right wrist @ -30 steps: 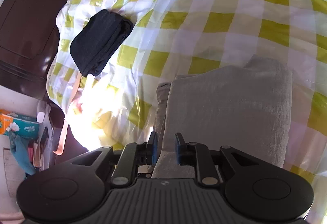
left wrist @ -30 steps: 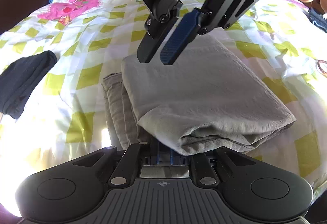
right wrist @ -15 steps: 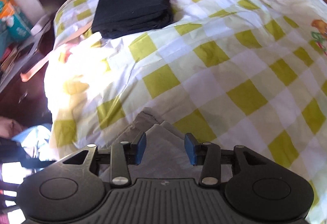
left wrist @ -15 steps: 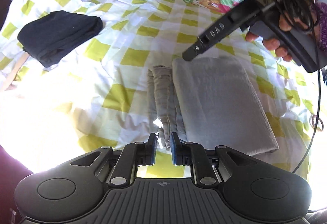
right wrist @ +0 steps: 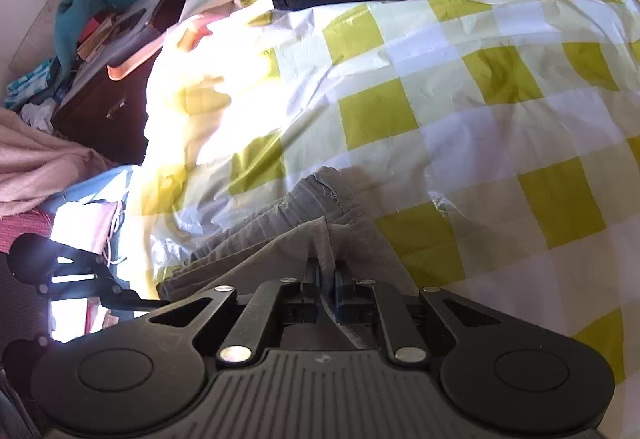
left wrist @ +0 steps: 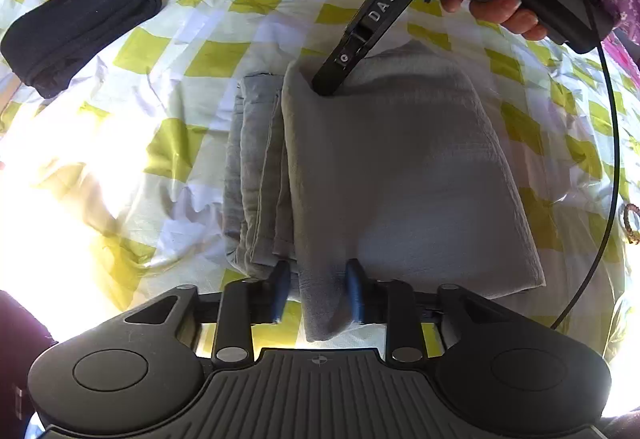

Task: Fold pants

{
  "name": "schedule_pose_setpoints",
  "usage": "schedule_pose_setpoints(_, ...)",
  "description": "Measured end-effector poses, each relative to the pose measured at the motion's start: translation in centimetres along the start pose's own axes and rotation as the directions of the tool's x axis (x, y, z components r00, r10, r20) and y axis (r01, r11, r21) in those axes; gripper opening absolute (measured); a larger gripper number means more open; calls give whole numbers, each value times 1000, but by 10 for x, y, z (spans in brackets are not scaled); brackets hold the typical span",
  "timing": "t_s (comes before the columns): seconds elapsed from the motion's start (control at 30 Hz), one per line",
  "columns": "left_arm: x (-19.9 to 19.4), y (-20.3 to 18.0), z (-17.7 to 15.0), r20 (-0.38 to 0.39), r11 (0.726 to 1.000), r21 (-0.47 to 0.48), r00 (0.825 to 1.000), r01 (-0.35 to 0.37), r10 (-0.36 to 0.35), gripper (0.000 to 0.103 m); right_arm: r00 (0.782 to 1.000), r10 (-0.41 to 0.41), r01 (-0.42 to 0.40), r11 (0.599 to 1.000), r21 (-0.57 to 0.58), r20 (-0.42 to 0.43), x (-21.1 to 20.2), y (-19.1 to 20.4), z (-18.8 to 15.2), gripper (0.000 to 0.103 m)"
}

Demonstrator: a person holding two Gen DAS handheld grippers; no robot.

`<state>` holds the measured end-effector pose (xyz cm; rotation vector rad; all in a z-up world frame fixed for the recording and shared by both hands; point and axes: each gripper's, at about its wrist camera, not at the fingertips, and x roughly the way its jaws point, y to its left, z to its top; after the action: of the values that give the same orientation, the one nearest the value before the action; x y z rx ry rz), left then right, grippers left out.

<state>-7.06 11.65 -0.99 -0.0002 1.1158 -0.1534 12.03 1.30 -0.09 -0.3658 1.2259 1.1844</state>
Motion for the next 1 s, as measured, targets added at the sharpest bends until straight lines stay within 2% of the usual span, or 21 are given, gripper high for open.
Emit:
schedule_pose_setpoints(0.03,-3,1,1,-4,1000,-10,1000,-1,1,13,1000,7,-7,1000,7,22,-10,2,-2,23)
schedule_pose_setpoints(0.17,-21,-1,9,25,1000,-18,1000,-13,13,7,994,13,-17,999,44,104,-51,10,-9,22)
schedule_pose_setpoints(0.3,-40,-3,21,78,1000,-13,997,-17,18,6,983,2,-20,995,96,183,-85,15,-10,22)
schedule_pose_setpoints(0.4,-46,6,29,108,999,-34,994,-31,35,6,973,16,-48,990,130,231,-90,13,1,22)
schedule_pose_setpoints(0.5,-35,22,30,99,996,-81,994,-31,39,6,971,26,-57,991,125,239,-66,12,19,22)
schedule_pose_setpoints(0.57,-24,31,26,89,994,-96,994,-58,66,6,974,38,-74,986,153,224,-37,7,28,22)
schedule_pose_setpoints(0.63,-10,44,20,69,986,-148,994,-72,83,6,978,33,-65,987,148,208,-7,7,36,22)
schedule_pose_setpoints(0.73,1,62,11,47,972,-227,997,-53,66,6,981,35,-65,986,152,191,28,10,48,21)
schedule_pose_setpoints(0.93,8,69,3,58,973,-226,996,-51,66,7,991,-38,19,990,140,132,79,8,61,23)
schedule_pose_setpoints(1.0,9,70,1,60,972,-230,996,-53,69,7,989,-46,29,993,118,144,86,15,62,23)
